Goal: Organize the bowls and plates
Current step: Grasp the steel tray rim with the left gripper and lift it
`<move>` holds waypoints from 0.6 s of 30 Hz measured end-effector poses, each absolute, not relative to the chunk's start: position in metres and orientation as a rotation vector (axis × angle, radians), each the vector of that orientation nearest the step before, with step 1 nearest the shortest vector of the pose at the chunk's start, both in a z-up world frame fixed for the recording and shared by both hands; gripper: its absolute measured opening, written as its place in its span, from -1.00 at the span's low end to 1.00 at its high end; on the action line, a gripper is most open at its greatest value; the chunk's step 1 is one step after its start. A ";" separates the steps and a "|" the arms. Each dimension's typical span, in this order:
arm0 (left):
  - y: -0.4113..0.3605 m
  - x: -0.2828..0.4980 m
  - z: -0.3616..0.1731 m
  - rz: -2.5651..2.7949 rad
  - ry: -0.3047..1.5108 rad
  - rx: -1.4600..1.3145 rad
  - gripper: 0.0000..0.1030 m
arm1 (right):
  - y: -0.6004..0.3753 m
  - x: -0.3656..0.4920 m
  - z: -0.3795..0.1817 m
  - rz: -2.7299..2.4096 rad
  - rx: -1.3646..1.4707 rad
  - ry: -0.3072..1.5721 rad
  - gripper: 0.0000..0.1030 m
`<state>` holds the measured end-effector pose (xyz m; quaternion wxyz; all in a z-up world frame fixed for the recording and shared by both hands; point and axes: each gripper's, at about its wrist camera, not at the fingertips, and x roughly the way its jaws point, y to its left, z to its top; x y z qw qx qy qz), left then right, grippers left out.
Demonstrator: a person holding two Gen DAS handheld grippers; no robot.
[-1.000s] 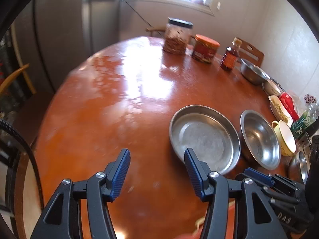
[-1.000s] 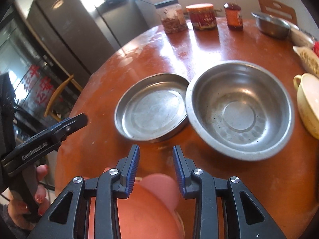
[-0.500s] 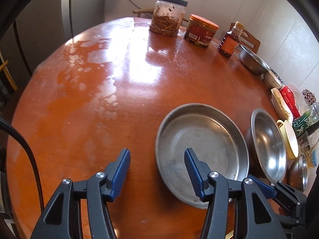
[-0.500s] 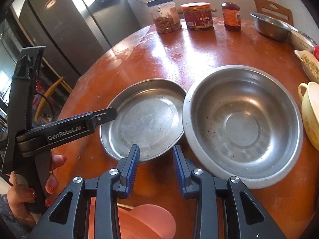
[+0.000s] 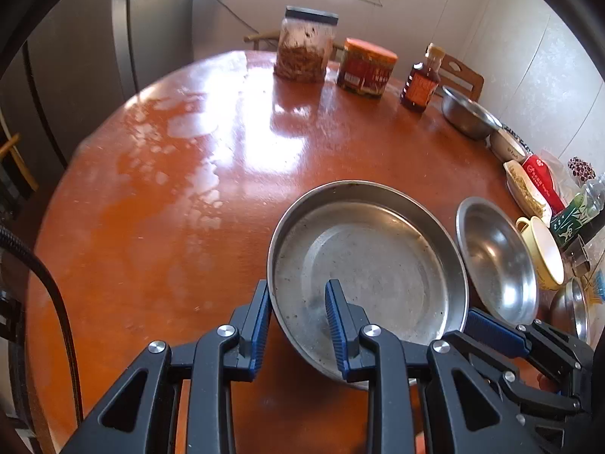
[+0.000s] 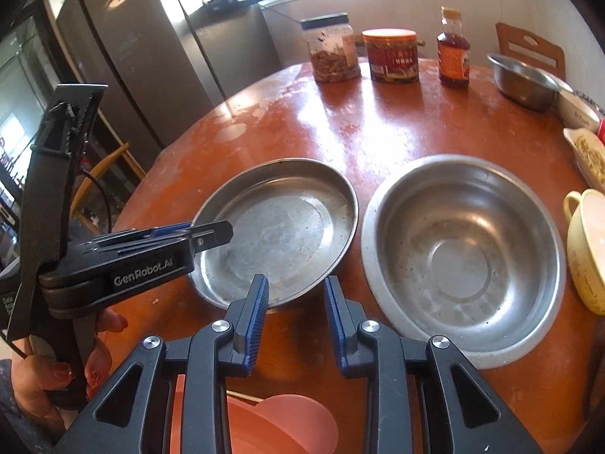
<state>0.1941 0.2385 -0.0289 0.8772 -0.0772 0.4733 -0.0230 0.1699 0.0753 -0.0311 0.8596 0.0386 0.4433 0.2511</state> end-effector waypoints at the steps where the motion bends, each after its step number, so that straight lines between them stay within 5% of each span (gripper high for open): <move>1: 0.238 0.189 -0.024 -0.043 0.976 -0.159 -0.43 | 0.075 0.169 -0.029 0.530 0.079 0.925 -0.40; 18: 0.221 0.111 0.042 -0.019 0.829 -0.167 -0.43 | 0.054 0.119 0.017 0.590 0.076 0.810 -0.40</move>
